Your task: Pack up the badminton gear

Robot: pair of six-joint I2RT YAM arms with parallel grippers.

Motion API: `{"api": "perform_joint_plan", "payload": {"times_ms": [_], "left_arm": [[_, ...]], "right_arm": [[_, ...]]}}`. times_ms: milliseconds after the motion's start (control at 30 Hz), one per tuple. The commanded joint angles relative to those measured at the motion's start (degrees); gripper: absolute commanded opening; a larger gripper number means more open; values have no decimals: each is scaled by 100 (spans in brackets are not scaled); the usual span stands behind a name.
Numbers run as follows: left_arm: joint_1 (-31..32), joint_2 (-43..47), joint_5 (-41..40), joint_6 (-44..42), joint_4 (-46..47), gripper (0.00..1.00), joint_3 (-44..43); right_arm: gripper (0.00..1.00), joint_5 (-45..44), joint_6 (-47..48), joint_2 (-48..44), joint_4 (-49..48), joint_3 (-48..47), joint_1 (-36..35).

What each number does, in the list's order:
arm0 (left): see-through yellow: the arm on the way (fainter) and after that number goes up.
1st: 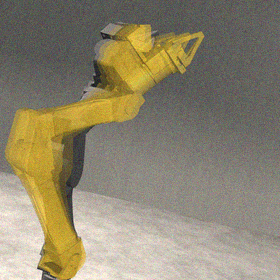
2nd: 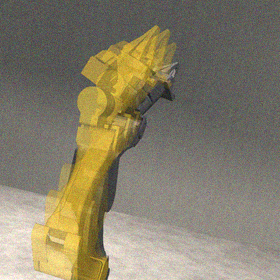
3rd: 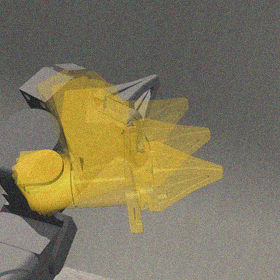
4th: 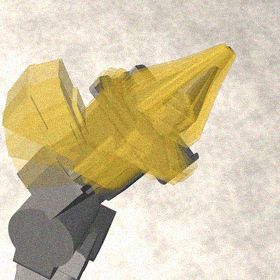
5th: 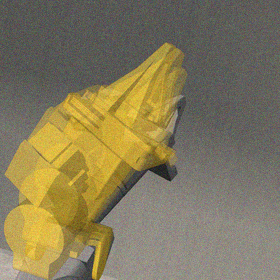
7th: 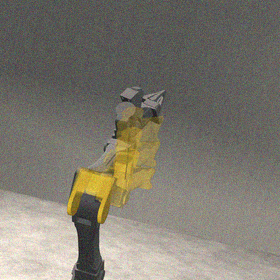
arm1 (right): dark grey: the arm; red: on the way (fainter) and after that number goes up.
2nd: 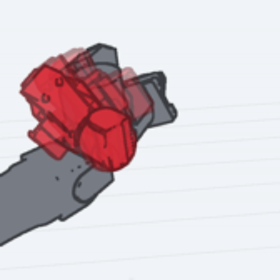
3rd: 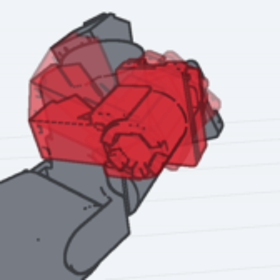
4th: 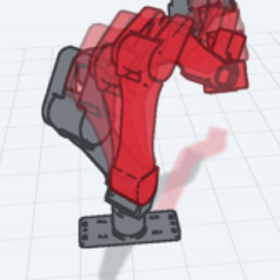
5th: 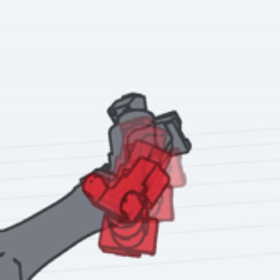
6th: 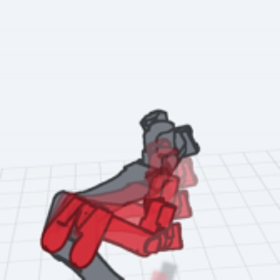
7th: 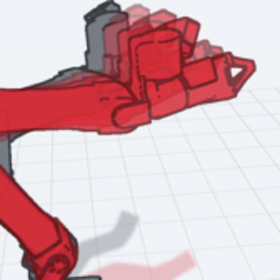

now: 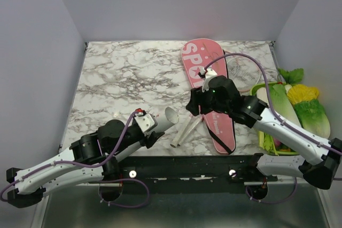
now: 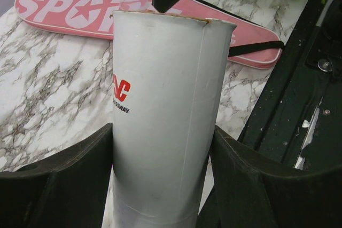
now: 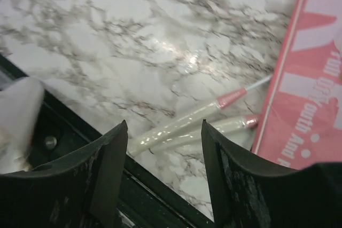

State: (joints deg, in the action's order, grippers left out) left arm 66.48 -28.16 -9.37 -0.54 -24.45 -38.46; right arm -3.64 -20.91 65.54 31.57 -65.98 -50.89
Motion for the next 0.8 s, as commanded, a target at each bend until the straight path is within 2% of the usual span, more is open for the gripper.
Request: {"api": "perform_joint_plan", "payload": {"times_ms": [0,200,400,467,767], "left_arm": [[-3,12,40,563,221,0,-30],[-12,92,31,572,212,0,-30],[-12,197,-21,581,160,0,-22],[-3,258,-48,590,151,0,-13],[-3,250,-136,572,133,0,-21]], "right_arm": [[64,-656,-537,266,96,628,360],[62,-488,-783,862,-414,894,1151],[61,-515,-705,1672,-687,384,1722],[57,-401,-661,2076,-688,87,1977],[55,-576,-432,3297,-582,-978,2444]]}}
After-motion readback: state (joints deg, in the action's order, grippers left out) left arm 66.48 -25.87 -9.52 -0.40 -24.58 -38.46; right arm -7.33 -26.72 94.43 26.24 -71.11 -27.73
